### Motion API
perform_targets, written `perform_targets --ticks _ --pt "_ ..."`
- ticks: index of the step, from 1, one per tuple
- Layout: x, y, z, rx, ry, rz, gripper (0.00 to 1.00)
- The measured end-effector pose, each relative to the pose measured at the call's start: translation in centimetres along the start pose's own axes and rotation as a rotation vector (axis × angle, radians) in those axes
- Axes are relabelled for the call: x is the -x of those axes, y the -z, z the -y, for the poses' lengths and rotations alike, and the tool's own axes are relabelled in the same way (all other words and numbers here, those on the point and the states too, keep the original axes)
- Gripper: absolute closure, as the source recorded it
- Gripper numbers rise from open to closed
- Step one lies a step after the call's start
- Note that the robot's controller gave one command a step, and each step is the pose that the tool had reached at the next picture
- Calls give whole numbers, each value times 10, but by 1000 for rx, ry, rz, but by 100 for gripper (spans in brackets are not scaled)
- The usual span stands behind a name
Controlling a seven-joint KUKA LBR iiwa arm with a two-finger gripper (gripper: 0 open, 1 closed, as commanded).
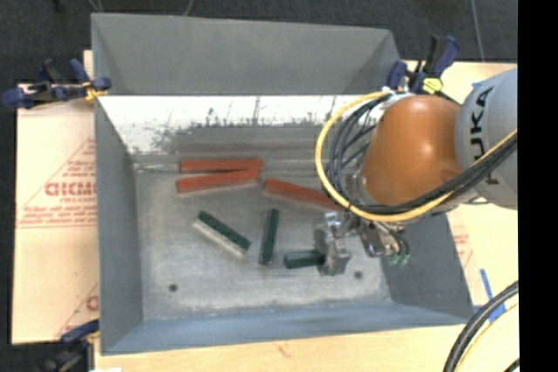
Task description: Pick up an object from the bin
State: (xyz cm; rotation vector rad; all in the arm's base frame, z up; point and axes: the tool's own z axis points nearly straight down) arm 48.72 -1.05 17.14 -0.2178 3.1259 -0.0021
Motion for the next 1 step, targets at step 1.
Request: perform_targets --ticks 1 --pt "21 101 -1 -2 10 5 100"
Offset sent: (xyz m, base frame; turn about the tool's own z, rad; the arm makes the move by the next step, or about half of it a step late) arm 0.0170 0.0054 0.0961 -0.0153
